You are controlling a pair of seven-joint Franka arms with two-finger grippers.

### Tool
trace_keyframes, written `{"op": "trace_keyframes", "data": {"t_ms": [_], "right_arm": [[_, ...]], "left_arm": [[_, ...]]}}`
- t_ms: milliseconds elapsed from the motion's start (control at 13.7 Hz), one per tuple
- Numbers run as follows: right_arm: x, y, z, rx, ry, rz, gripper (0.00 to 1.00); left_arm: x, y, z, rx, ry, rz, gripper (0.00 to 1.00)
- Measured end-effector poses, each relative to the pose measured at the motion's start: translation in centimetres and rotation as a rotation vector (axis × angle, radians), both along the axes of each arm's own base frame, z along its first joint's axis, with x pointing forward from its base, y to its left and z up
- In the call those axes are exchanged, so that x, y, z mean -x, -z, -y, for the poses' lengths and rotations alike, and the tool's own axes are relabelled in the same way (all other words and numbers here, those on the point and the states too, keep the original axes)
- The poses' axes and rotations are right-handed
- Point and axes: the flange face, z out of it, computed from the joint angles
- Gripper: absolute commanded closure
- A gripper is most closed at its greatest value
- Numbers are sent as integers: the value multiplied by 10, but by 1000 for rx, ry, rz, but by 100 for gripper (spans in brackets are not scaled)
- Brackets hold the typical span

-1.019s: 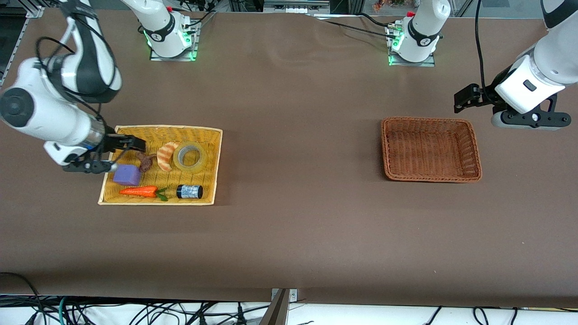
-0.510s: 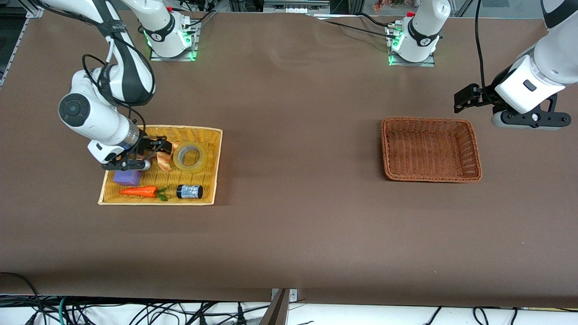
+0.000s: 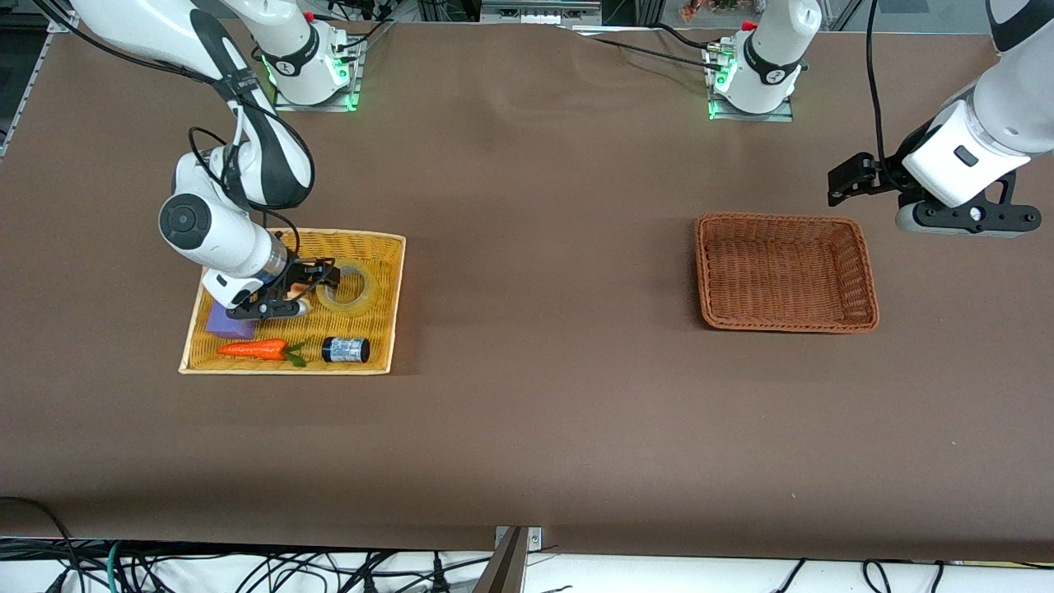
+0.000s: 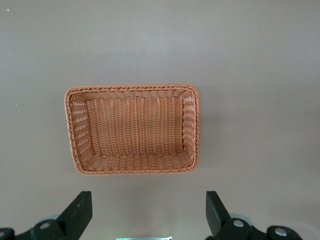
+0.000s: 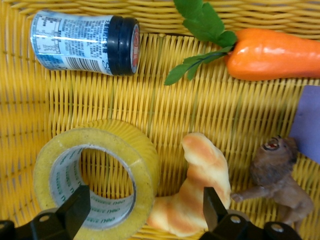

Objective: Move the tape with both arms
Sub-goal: 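Reach the right gripper down over the yellow tape roll, then close the right gripper on the tape roll's rim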

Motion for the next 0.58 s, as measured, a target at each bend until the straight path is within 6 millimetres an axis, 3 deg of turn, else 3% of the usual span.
{"op": "trace_keyframes", "data": {"t_ms": [364,510,583], "right_arm": [[-2,20,-2,-9,1,19,2],[-3,29,-3,-12,3,22,69],[-2,31,-3,-12,3,21,86]], "left_arm": [[0,0,0,0,0,-1,0],[0,0,0,0,0,-1,0],[0,0,0,0,0,-1,0]]}}
